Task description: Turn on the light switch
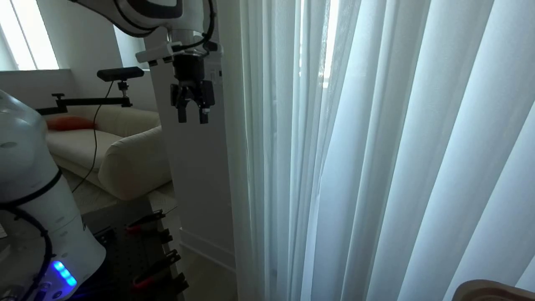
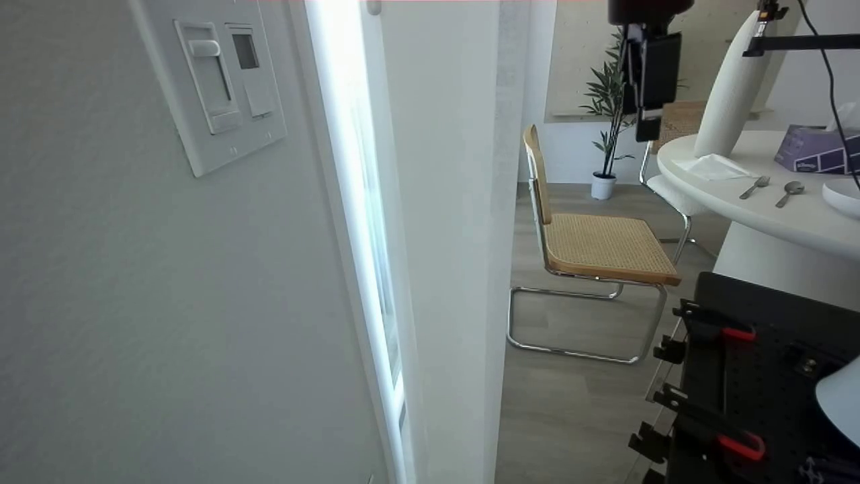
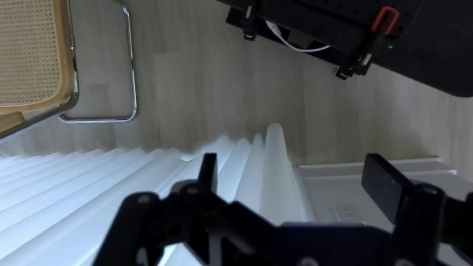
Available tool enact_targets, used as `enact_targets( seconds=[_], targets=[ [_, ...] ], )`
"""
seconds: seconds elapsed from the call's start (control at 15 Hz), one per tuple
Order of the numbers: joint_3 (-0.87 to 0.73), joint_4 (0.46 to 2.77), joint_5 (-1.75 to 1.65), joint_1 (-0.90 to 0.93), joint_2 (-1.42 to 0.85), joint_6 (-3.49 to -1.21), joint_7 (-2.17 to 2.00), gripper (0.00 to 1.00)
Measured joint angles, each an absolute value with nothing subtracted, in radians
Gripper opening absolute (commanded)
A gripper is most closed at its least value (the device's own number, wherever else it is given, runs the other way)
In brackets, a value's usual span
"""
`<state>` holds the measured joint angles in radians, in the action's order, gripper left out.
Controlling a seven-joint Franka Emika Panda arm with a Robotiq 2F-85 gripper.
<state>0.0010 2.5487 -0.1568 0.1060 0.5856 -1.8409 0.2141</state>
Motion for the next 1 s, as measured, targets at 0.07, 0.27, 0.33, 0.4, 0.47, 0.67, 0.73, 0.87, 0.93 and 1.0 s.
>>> enact_targets(
  seconds=[0.07, 0.27, 0.33, 0.4, 0.47, 0.67, 0.73, 0.87, 0.93, 1.0],
  targets=[
    [0.006, 2.58, -0.131, 0.126, 0.617, -1.848, 0.214, 1.0],
    [0.022, 2.662, -0.049, 0.187, 0.71, -1.904, 0.214, 1.0],
    [0.031, 2.685, -0.022, 0.208, 0.737, -1.932, 0.214, 1.0],
    [0.044, 2.704, 0.0, 0.227, 0.761, -1.959, 0.213, 1.0],
    [0.061, 2.72, 0.019, 0.247, 0.781, -1.991, 0.21, 1.0],
    [0.128, 2.757, 0.052, 0.298, 0.818, -2.11, 0.187, 1.0],
    [0.152, 2.767, 0.059, 0.314, 0.823, -2.153, 0.171, 1.0],
    [0.197, 2.775, 0.061, 0.342, 0.824, -2.224, 0.133, 1.0],
    [0.219, 2.775, 0.061, 0.354, 0.824, -2.256, 0.113, 1.0],
    [0.239, 2.775, 0.061, 0.363, 0.824, -2.286, 0.094, 1.0]
  ],
)
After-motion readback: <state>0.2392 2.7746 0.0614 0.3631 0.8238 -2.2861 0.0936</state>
